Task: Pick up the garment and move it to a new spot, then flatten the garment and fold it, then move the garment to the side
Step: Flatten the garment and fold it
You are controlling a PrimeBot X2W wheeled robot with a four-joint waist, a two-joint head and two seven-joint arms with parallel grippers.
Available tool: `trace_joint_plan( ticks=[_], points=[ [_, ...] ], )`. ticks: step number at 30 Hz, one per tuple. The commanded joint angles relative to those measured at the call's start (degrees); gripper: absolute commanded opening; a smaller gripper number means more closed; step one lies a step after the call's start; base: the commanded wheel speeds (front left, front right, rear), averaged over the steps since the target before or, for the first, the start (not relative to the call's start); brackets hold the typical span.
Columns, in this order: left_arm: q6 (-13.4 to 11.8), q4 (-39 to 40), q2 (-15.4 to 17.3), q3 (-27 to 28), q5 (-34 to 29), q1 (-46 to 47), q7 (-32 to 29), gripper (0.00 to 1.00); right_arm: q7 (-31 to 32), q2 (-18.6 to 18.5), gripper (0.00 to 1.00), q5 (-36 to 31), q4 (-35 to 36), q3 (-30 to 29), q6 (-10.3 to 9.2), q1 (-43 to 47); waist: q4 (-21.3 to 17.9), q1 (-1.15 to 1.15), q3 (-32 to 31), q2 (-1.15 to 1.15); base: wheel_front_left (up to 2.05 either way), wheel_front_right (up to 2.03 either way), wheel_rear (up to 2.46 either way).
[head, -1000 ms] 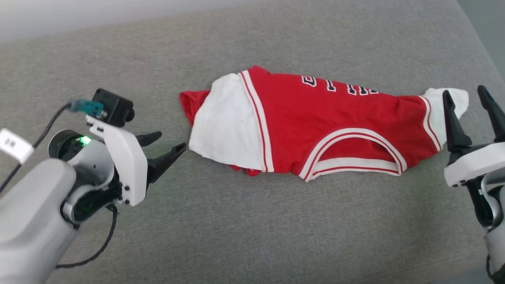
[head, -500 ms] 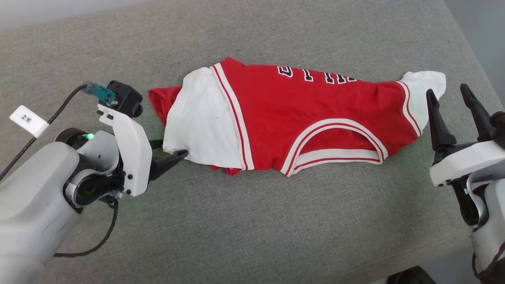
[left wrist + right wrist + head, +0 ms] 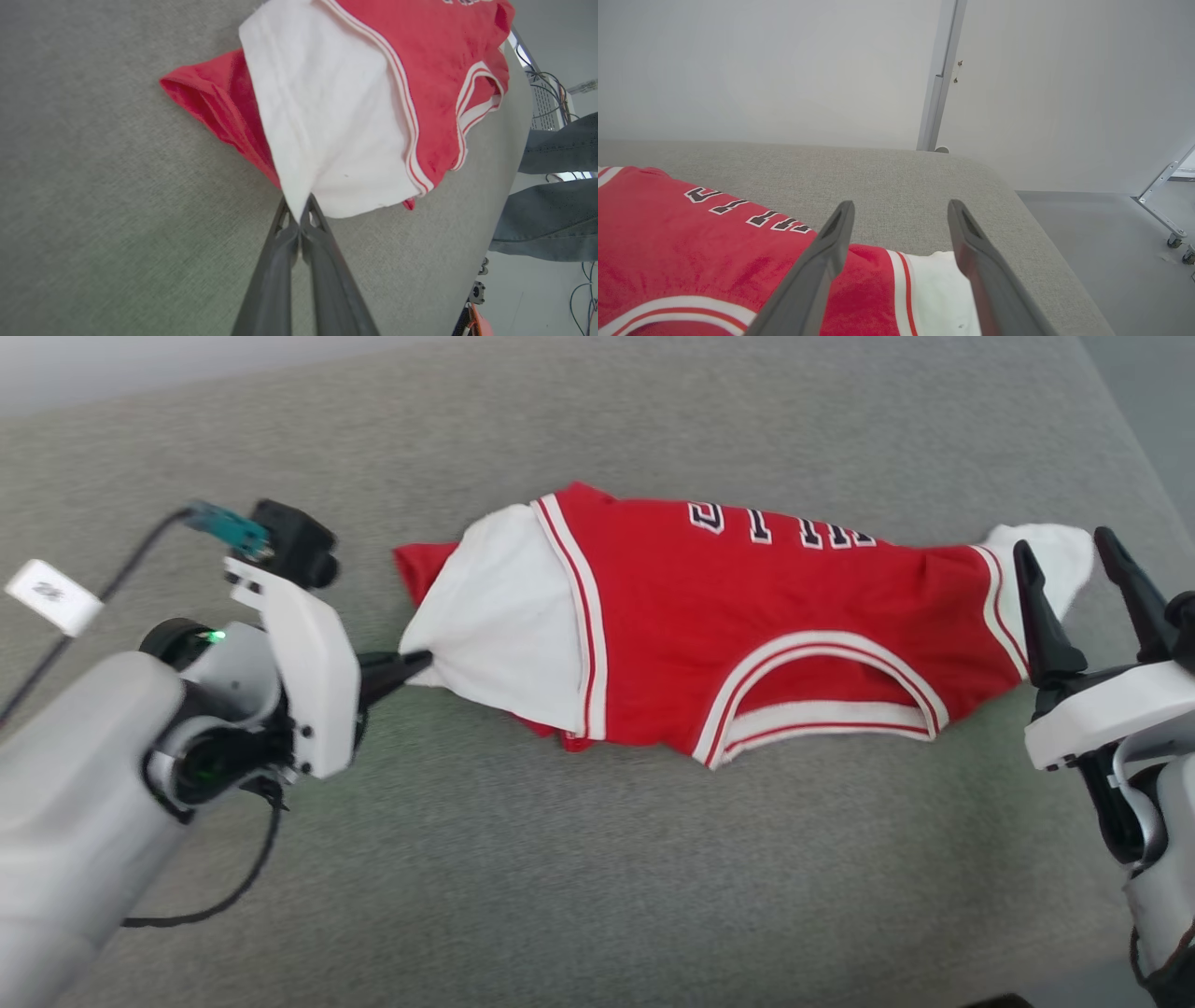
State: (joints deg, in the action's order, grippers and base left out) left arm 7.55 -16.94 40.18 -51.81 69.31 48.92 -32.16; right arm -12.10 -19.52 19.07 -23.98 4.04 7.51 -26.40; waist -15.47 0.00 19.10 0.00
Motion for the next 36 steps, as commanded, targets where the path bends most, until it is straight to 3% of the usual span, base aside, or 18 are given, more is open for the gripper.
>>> trace_joint_plan(
  ticks=[1,12,16,19,22,29,33,34,35,36],
  points=[
    [-0.1,0.1,0.9,0.7,1.3,0.2,0.7,0.00,0.4,-0.3,1.00,0.3,0.6,0.2,-0.04,-0.2,1.7,0.00,-1.0,0.00,0.00,0.00,0.00],
    [-0.2,-3.9,7.8,5.1,5.3,-5.1,7.8,0.00,3.9,-2.1,1.00,0.0,4.3,2.0,-0.04,-0.8,8.0,0.00,-2.0,0.00,0.00,0.00,0.00],
    [-0.4,-6.7,10.4,3.0,1.7,-7.1,8.1,0.00,4.8,-2.3,1.00,0.0,5.2,2.8,-0.04,-1.1,9.1,0.00,-1.6,0.00,0.00,0.00,0.00],
    [-0.7,-9.0,10.3,3.2,2.9,-8.5,8.5,0.00,5.4,-2.1,1.00,-0.2,5.8,3.5,-0.04,-1.4,9.6,0.00,-1.5,0.00,0.00,0.00,0.00],
    [-1.0,-10.9,11.5,1.7,-0.7,-8.5,9.7,0.00,5.9,-2.3,1.00,-0.2,6.2,4.0,-0.04,-1.5,9.9,0.00,-1.4,0.00,0.00,0.00,0.00],
    [-0.7,-12.5,9.5,1.6,-1.8,-8.1,13.0,0.00,7.1,-2.8,1.00,-0.3,7.6,4.3,-0.04,-2.1,10.2,0.00,-1.5,0.00,0.00,0.00,0.00],
    [-0.5,-12.6,8.5,1.5,-1.7,-8.2,14.4,0.14,7.6,-3.3,1.00,-0.4,8.2,4.3,-0.04,-1.7,10.6,0.00,-1.6,0.00,0.00,0.00,0.00],
    [-0.5,-12.7,8.3,1.6,-1.8,-8.2,14.9,0.25,7.7,-3.5,1.00,-0.5,8.3,4.4,-0.04,-1.5,10.7,0.00,-1.7,0.00,0.00,0.00,0.00],
    [-0.4,-12.9,8.1,1.4,-2.1,-8.2,15.5,0.44,7.9,-3.6,1.00,-0.6,8.5,4.4,-0.04,-1.2,10.9,0.00,-1.8,0.00,0.00,0.00,0.00],
    [-0.3,-13.0,7.8,1.3,-2.3,-8.4,15.9,0.49,8.1,-3.7,1.00,-0.6,8.6,4.4,-0.04,-1.0,11.1,0.00,-1.9,0.00,0.00,0.00,0.00]
  ],
)
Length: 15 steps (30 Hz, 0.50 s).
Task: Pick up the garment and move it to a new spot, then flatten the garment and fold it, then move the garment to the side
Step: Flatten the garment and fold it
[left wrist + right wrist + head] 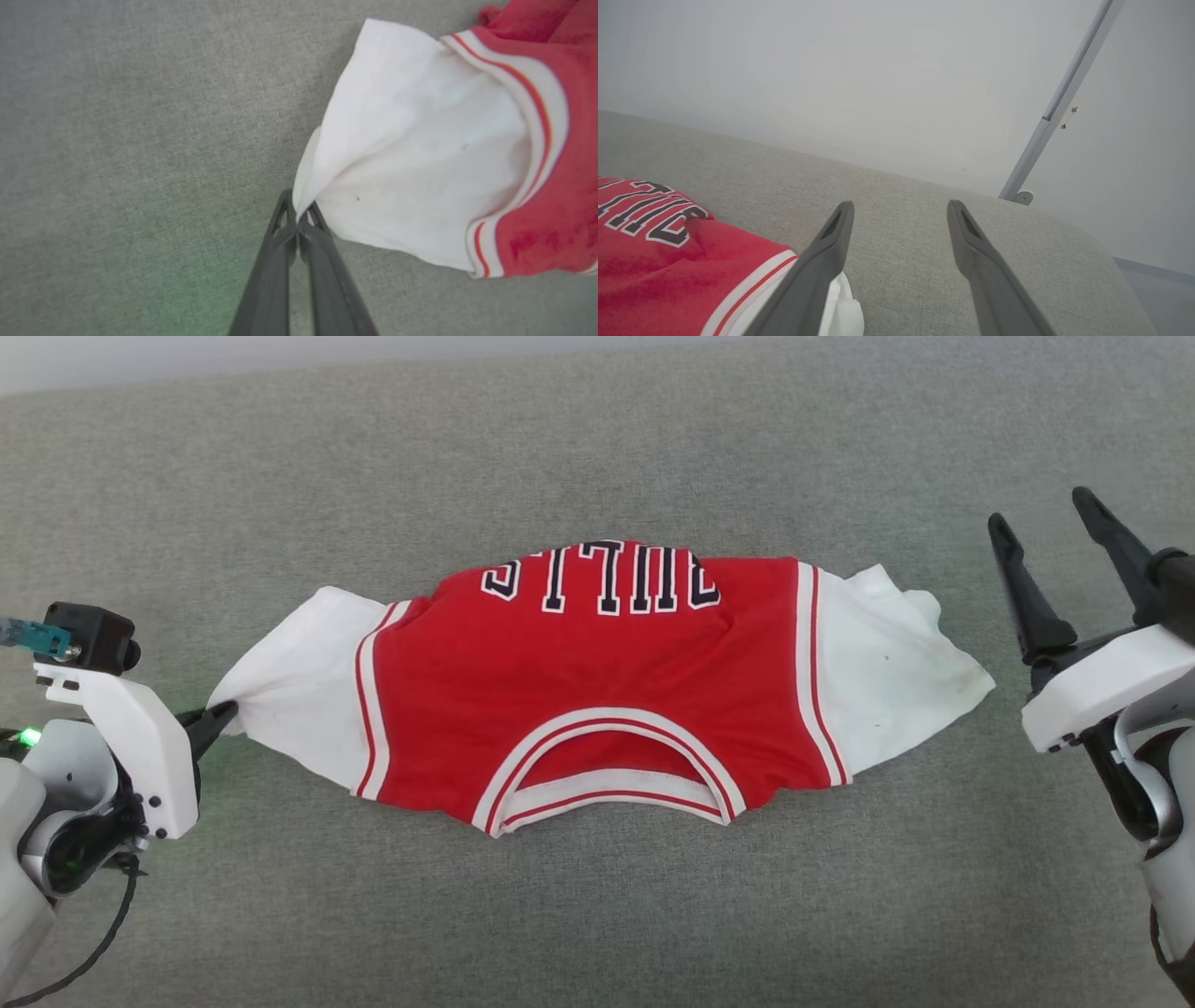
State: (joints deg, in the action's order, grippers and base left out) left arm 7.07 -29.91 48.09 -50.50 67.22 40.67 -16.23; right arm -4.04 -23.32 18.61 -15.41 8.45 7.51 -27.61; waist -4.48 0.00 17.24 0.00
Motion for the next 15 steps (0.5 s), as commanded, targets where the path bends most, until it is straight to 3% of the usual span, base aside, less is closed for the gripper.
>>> trace_joint_plan(
  ticks=[1,2,3,9,15],
  points=[
    [0.2,-0.2,-0.3,0.1,-0.5,-0.2,0.9,0.67,0.4,-0.1,1.00,-0.1,0.3,0.3,-0.04,0.4,0.3,0.00,-0.2,0.00,0.00,0.00,0.00],
    [0.2,-0.3,-0.4,0.2,-1.0,-0.3,2.1,0.97,0.9,-0.2,1.00,0.1,0.5,0.7,-0.04,0.7,0.5,0.00,-0.5,0.00,0.00,0.00,0.00],
    [0.2,-0.6,-0.5,0.3,-1.2,-0.6,3.4,1.00,1.2,-0.6,1.00,0.3,0.9,1.2,-0.04,1.0,0.6,0.00,-0.8,0.00,0.00,0.00,0.00],
    [-1.4,0.3,-1.6,3.8,-1.4,-5.0,17.0,1.00,4.8,-3.0,1.00,1.8,3.5,4.0,-0.04,2.6,1.4,0.00,-3.0,0.00,0.00,0.00,0.00],
    [-5.1,2.8,-4.1,7.2,-1.7,-11.7,29.7,1.00,12.8,-8.8,1.00,5.4,8.1,11.3,-0.05,5.3,3.1,0.00,-4.2,0.00,0.00,0.00,0.00]
  ],
)
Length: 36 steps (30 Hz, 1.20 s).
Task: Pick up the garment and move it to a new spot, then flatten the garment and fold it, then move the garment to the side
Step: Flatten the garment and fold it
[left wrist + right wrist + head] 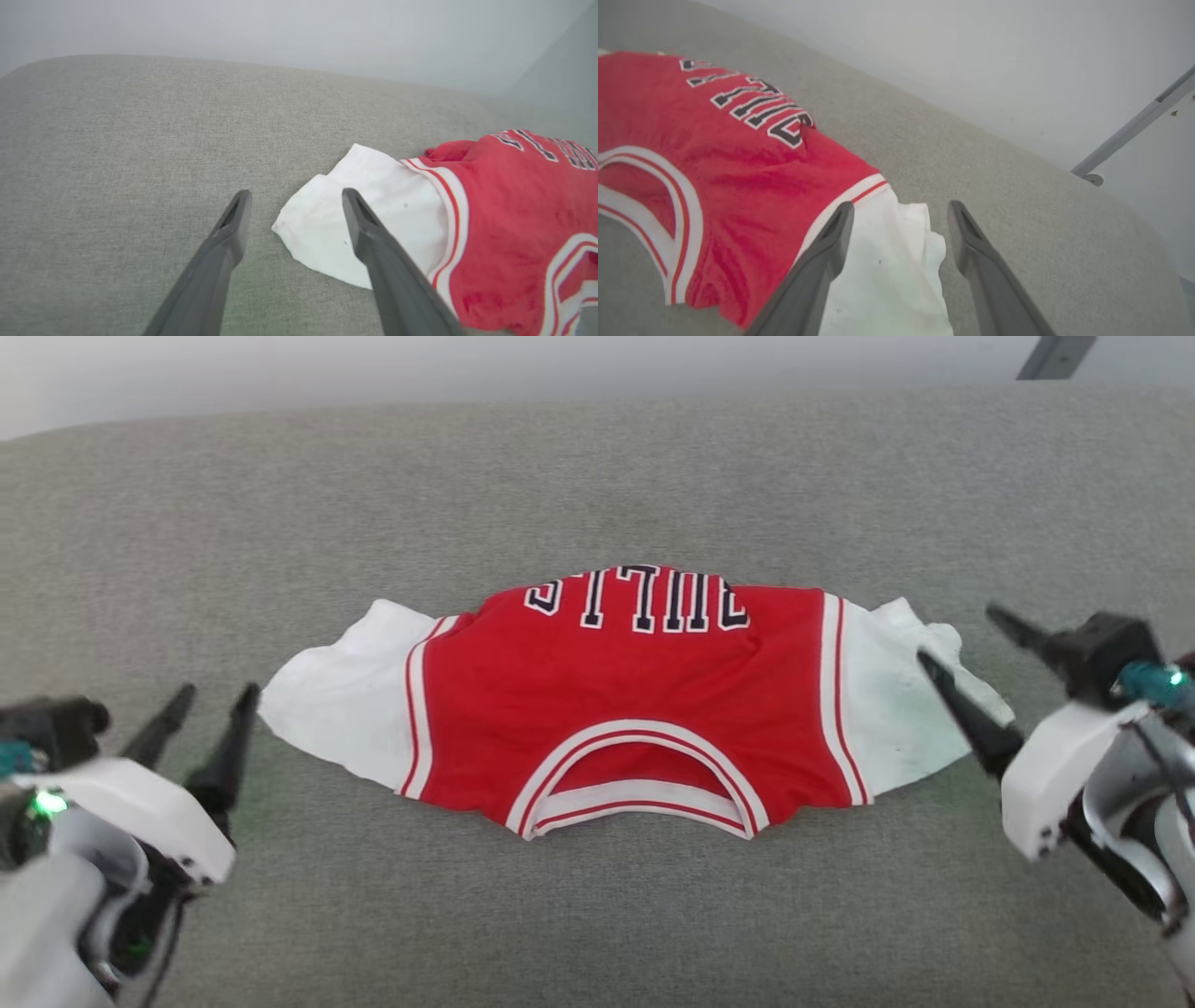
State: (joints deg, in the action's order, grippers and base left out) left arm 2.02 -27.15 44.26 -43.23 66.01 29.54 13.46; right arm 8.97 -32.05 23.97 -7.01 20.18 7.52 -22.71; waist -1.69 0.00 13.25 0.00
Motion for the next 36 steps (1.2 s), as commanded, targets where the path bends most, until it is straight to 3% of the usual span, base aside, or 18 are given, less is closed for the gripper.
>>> trace_joint_plan(
  ticks=[1,4,8,17,23,30,36],
  points=[
    [-0.6,0.6,-0.7,0.7,-1.2,-1.5,0.8,1.00,1.5,-1.4,1.00,0.7,0.8,1.1,-0.06,1.0,0.6,0.00,-0.3,0.00,0.00,0.00,0.00],
    [-2.3,4.1,-3.5,7.7,-4.0,-5.2,1.8,1.00,8.4,-6.7,1.00,4.4,4.8,6.5,-0.06,3.3,1.9,0.00,-0.4,0.00,0.00,0.00,0.00],
    [-3.8,9.3,-8.8,17.9,-12.7,-11.9,1.8,1.00,14.1,-10.6,1.00,8.4,7.3,10.4,-0.05,5.8,3.5,0.00,-0.4,0.00,0.00,0.00,0.00],
    [-2.5,17.2,-21.1,32.2,-29.2,-22.8,1.8,1.00,19.8,-15.6,1.00,9.2,6.9,11.4,-0.06,5.9,6.6,0.00,0.3,0.00,0.00,0.00,0.00],
    [0.1,18.8,-26.7,37.2,-37.0,-25.8,1.8,1.00,23.0,-16.6,1.00,10.0,6.0,12.7,-0.06,4.3,9.1,0.00,1.0,0.00,0.00,0.00,0.00],
    [2.2,19.1,-30.5,39.4,-44.2,-27.0,1.8,1.00,24.2,-18.3,1.00,10.3,2.3,13.9,-0.06,3.3,11.3,0.00,2.3,0.00,0.00,0.00,0.00],
    [3.7,18.7,-32.6,40.7,-46.7,-26.6,1.8,1.00,23.9,-17.7,0.98,9.9,-1.7,15.3,-0.22,2.6,12.0,0.00,3.0,0.00,0.00,0.00,0.00]
  ],
)
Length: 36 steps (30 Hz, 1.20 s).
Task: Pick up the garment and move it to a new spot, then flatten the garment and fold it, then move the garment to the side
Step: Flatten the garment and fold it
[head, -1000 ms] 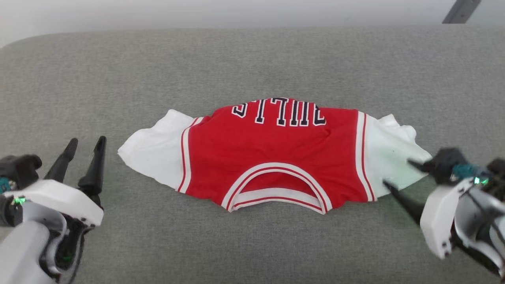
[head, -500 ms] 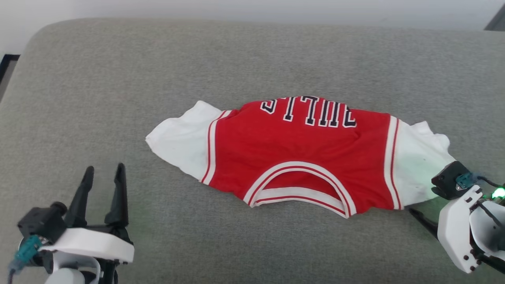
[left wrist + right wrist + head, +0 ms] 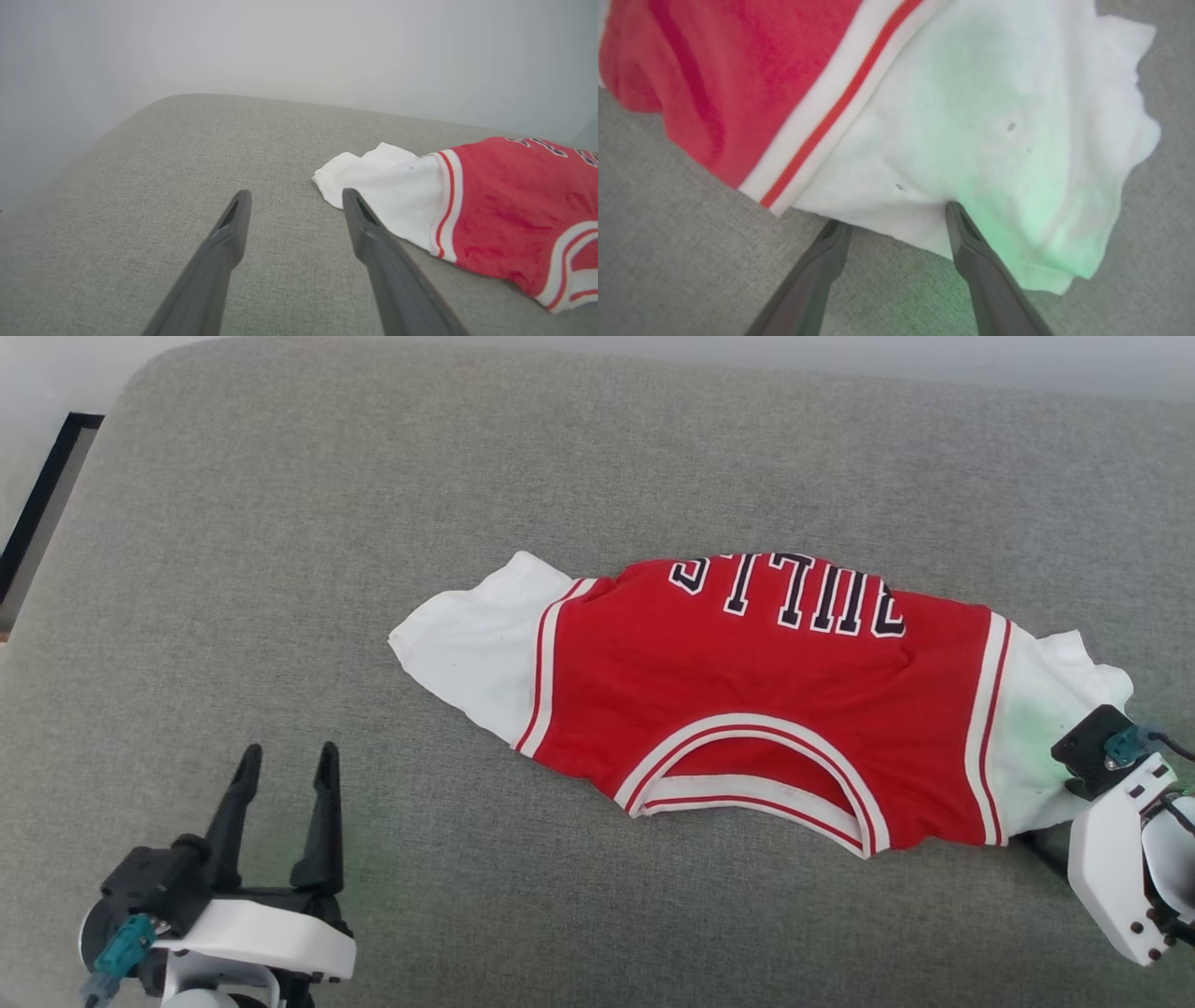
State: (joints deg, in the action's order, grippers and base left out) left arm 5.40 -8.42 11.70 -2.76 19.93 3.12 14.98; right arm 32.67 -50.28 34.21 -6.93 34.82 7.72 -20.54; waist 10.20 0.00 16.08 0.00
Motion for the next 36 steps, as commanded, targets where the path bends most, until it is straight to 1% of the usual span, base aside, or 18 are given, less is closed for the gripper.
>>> trace_joint_plan(
  ticks=[1,2,3,6,11,14,16,17,18,20,22,24,26,28,31,33,34,36],
  points=[
    [0.5,-0.1,-0.3,0.3,-1.0,0.0,0.3,1.00,0.1,0.7,0.72,-0.4,-2.4,1.0,-0.43,0.2,0.1,0.00,0.2,0.00,0.00,0.00,0.00],
    [0.7,-0.2,-0.8,0.4,-1.2,0.1,0.3,1.00,-0.1,0.8,0.28,-0.5,-3.0,1.4,-0.43,0.0,0.2,0.00,0.3,0.00,0.00,0.00,0.00],
    [1.0,-0.2,-1.1,0.5,-1.5,0.4,0.3,1.00,-0.3,1.0,0.00,-0.6,-3.5,1.7,-0.43,0.0,0.3,0.00,0.3,0.00,0.00,0.00,0.00],
    [1.4,-0.5,-1.6,0.9,-1.9,1.0,0.3,1.00,-0.6,1.3,0.00,-0.5,-4.4,2.7,-0.41,-0.3,0.2,0.00,0.3,0.00,0.00,0.00,0.00],
    [1.8,-0.5,-1.0,1.5,-2.5,1.5,0.3,1.00,-1.8,2.6,0.00,0.2,-4.4,3.2,-0.37,-2.1,-1.2,0.00,0.5,0.00,0.00,0.00,0.00],
    [2.1,-1.6,1.2,0.0,-3.2,2.6,0.3,1.00,-2.5,3.6,0.00,0.3,-4.4,3.6,-0.37,-3.4,-2.4,0.00,0.8,0.00,0.00,0.00,0.00],
    [2.1,-2.2,3.8,-2.2,-3.2,4.5,-0.1,1.00,-3.1,4.2,0.00,0.3,-4.5,3.9,-0.36,-4.2,-3.1,0.00,1.1,0.00,0.00,0.00,0.00],
    [2.1,-2.4,5.0,-4.2,-1.7,5.5,-1.3,1.00,-3.3,4.6,0.00,0.1,-4.7,4.0,-0.36,-4.7,-3.4,0.00,1.2,0.00,0.00,0.00,0.00],
    [2.1,-2.6,6.6,-6.4,0.3,6.5,-3.2,1.00,-3.6,5.0,0.00,-0.1,-4.9,4.3,-0.37,-5.1,-3.7,0.00,1.4,0.00,0.00,0.00,0.00],
    [2.0,-2.6,11.6,-10.3,2.9,9.6,-7.4,1.00,-3.7,5.6,0.00,-0.4,-5.3,5.2,-0.37,-6.0,-4.2,0.00,1.9,0.00,0.00,0.00,0.00],
    [2.0,-3.1,14.7,-14.3,7.3,12.3,-13.2,1.00,-3.9,6.2,0.00,-0.7,-5.9,6.4,-0.37,-7.1,-4.8,0.00,2.4,0.00,0.00,0.00,0.00],
    [2.0,-2.8,18.8,-18.4,10.6,15.7,-19.0,1.00,-3.7,6.9,0.00,-0.7,-6.4,7.6,-0.37,-8.3,-5.2,0.00,3.1,0.00,0.00,0.00,0.00],
    [2.0,-2.7,21.7,-22.2,15.4,18.4,-25.9,1.00,-3.7,7.5,0.00,-0.7,-7.1,8.9,-0.37,-9.8,-5.6,0.00,3.6,0.00,0.00,0.00,0.00],
    [2.0,-2.6,24.1,-24.1,19.8,21.3,-32.2,1.00,-3.7,8.1,0.00,-0.7,-7.5,10.2,-0.37,-11.3,-6.0,0.00,4.2,0.00,0.00,0.00,0.00],
    [2.0,-2.1,26.3,-25.5,26.4,24.5,-41.3,1.00,-4.0,8.8,0.00,-0.6,-8.6,11.8,-0.38,-12.9,-6.4,0.00,4.6,0.00,0.00,0.00,0.00],
    [2.0,-2.0,26.5,-25.1,31.1,25.4,-46.1,1.00,-4.2,9.4,0.00,-0.7,-9.3,12.8,-0.39,-13.8,-6.7,0.00,4.7,0.00,0.00,0.00,0.00],
    [2.0,-1.9,26.7,-24.7,32.9,25.9,-48.1,1.00,-4.2,9.6,0.00,-0.7,-9.5,13.4,-0.39,-14.1,-6.9,0.00,4.7,0.00,0.00,0.00,0.00],
    [2.0,-1.6,27.1,-24.6,34.1,26.3,-49.9,1.00,-4.4,9.9,0.00,-0.6,-9.7,14.0,-0.39,-14.4,-7.1,0.00,4.8,0.00,0.00,0.00,0.00]
  ],
)
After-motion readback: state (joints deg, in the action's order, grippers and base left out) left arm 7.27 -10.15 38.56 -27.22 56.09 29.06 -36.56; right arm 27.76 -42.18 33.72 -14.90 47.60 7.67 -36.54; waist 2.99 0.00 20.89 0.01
